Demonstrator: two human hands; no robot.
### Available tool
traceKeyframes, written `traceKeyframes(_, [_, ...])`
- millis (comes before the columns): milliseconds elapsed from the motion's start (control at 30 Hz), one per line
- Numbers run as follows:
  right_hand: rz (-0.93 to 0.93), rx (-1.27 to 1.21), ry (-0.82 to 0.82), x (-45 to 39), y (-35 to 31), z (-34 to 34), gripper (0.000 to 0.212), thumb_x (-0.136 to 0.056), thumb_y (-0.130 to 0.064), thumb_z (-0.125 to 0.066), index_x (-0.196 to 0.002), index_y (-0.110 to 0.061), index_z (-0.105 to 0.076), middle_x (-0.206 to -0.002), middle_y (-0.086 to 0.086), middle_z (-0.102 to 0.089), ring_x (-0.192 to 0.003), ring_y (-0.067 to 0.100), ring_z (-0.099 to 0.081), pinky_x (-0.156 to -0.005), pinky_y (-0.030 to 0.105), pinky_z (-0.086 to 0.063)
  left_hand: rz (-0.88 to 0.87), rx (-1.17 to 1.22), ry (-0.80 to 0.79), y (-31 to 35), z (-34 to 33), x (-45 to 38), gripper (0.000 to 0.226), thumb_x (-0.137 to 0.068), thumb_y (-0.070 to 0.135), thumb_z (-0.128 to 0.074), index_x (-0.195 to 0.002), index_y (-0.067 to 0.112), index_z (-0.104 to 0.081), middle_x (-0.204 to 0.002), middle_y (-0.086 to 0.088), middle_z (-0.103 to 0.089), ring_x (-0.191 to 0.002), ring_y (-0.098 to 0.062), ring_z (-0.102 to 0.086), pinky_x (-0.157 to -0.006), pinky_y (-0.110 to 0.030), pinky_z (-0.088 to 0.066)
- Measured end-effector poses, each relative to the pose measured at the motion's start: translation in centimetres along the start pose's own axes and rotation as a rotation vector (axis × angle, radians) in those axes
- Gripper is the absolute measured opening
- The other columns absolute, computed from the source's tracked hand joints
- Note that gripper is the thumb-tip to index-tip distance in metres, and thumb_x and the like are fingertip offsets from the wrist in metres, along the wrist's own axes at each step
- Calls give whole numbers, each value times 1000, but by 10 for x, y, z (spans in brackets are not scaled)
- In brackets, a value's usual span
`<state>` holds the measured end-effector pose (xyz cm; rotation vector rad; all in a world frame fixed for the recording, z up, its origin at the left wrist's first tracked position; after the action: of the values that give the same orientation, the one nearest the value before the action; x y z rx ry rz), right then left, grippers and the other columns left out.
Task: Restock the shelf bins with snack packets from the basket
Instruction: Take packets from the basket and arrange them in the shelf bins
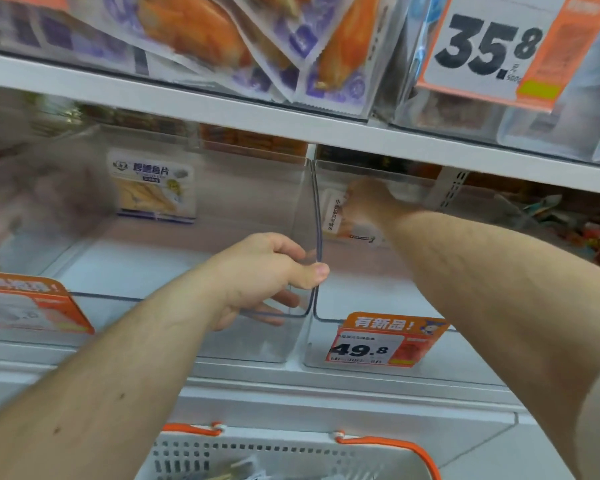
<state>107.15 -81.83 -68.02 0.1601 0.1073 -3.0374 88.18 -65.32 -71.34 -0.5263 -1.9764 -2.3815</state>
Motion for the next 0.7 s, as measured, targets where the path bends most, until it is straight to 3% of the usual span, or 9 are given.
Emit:
traceKeyframes(100, [16,-72,78,-3,0,0,12,-92,-16,-64,-90,-4,-66,-89,5,-64,-76,19,-59,-65,31,-49,-3,1,2,1,0,0,33,-80,32,-79,-108,25,-62,-105,1,-68,-90,-20,-72,-72,-42,-62])
traceKeyframes(167, [40,-147,130,-2,-1,1,15,-93,-13,-60,-79,-6,-61,-86,2,-64,-68,14,-57,-62,26,-54,-10,1,2,2,-1,2,33,-80,32,-79,-108,25,-62,-106,1,-68,-90,-20,-72,-71,-41,-62])
traceKeyframes(233, [54,-168,130,0,-2,2,23,-98,-14,-53,-76,-8,-57,-80,-4,-55,-67,13,-53,-52,12,-44,-17,-2,3,3,-1,3,32,-81,32,-78,-108,26,-61,-106,2,-67,-90,-19,-72,-70,-40,-62])
traceKeyframes(333, [65,-157,97,0,-7,6,26,-99,-13,-53,-74,-7,-59,-67,-5,-47,-65,14,-51,-41,9,-32,-25,-9,4,4,-3,4,30,-82,33,-77,-106,27,-61,-105,3,-67,-89,-18,-72,-69,-39,-62])
traceKeyframes(500, [65,-172,55,-4,-9,6,15,-97,-11,-57,-92,-4,-70,-91,7,-69,-84,21,-68,-63,22,-51,-30,-9,8,4,-1,4,29,-81,34,-78,-105,28,-62,-103,4,-69,-89,-18,-72,-64,-35,-60])
traceKeyframes(700, [28,-196,54,-9,-1,2,18,-98,-11,-54,-89,-2,-68,-105,10,-71,-85,22,-69,-77,32,-60,-37,-23,9,5,-1,5,29,-81,34,-77,-104,28,-62,-104,4,-69,-89,-17,-72,-63,-33,-59])
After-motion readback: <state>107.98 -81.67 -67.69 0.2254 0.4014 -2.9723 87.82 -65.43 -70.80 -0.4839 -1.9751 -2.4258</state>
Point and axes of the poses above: each hand's wrist, its own x-axis away from the middle knuckle, its own z-axis out of the back of the hand, y = z × x, the point moved 8 cm from there along -x, towards the middle knuckle
